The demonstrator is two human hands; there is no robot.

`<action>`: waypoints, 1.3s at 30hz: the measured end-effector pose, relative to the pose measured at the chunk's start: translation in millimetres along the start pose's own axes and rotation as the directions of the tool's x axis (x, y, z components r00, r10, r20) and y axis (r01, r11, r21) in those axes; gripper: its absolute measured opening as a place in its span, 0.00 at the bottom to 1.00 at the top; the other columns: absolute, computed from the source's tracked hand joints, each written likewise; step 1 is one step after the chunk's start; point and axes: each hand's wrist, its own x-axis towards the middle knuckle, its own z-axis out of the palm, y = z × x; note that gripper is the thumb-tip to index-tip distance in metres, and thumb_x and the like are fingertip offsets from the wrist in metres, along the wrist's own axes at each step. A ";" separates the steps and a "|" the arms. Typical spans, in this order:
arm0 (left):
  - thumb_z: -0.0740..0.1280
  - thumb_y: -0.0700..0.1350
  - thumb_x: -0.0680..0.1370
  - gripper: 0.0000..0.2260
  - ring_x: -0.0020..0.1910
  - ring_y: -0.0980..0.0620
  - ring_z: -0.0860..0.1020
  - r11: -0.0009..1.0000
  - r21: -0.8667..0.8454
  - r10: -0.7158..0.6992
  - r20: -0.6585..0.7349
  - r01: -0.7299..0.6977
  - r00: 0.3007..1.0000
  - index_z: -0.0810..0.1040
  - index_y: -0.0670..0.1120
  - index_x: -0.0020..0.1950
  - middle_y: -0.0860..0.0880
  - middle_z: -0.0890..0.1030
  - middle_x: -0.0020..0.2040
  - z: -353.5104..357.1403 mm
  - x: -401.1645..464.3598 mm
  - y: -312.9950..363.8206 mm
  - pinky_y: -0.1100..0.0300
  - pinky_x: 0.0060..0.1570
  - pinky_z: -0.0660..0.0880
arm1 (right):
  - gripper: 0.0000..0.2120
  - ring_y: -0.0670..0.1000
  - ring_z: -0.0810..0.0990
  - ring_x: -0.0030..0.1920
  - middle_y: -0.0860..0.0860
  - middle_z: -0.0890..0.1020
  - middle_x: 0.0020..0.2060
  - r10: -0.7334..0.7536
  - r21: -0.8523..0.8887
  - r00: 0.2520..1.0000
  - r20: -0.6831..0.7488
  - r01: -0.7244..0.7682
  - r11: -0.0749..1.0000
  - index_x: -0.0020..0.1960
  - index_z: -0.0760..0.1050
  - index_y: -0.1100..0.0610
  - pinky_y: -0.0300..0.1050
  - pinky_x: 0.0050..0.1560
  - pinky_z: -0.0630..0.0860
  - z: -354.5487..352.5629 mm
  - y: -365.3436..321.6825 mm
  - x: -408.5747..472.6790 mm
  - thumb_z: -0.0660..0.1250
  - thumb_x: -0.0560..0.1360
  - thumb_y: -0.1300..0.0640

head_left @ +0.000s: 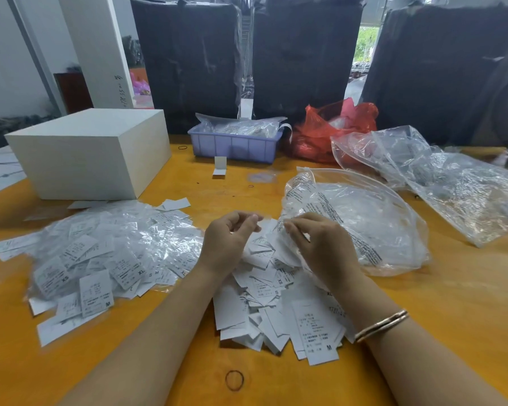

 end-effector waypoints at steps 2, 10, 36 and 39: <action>0.69 0.42 0.76 0.03 0.39 0.64 0.78 1.000 0.008 0.003 0.004 -0.003 1.000 0.81 0.50 0.44 0.53 0.81 0.39 0.1 0.9 -0.8 0.74 0.41 0.72 | 0.08 0.53 0.78 0.35 0.55 0.81 0.37 0.112 0.210 0.988 -0.108 -0.087 0.974 0.45 0.83 0.60 0.50 0.34 0.75 0.2 1.4 3.2 0.67 0.76 0.57; 0.73 0.39 0.72 0.06 0.40 0.64 0.77 0.999 0.001 0.038 0.060 -0.038 0.997 0.79 0.49 0.44 0.53 0.80 0.40 1.8 0.2 -3.7 0.71 0.41 0.74 | 0.09 0.47 0.73 0.21 0.50 0.80 0.27 0.474 0.850 0.820 0.321 -0.470 0.237 0.42 0.75 0.59 0.36 0.19 0.67 5.3 -0.9 2.9 0.62 0.78 0.56; 0.72 0.37 0.72 0.09 0.37 0.65 0.75 0.995 -0.093 0.027 0.037 -0.024 0.999 0.77 0.49 0.46 0.56 0.78 0.37 -3.1 2.0 0.2 0.70 0.42 0.74 | 0.06 0.58 0.79 0.46 0.59 0.79 0.42 0.512 0.867 0.825 0.239 -0.419 0.270 0.42 0.71 0.60 0.50 0.53 0.78 3.4 -4.4 3.0 0.67 0.73 0.67; 0.73 0.38 0.72 0.09 0.39 0.64 0.77 0.995 -0.093 0.038 0.054 -0.033 0.998 0.77 0.49 0.45 0.54 0.79 0.38 -2.5 1.4 0.2 0.70 0.42 0.75 | 0.08 0.56 0.78 0.45 0.58 0.78 0.40 0.511 0.903 0.830 0.225 -0.375 0.211 0.41 0.70 0.59 0.49 0.51 0.78 3.6 -6.3 4.7 0.66 0.73 0.69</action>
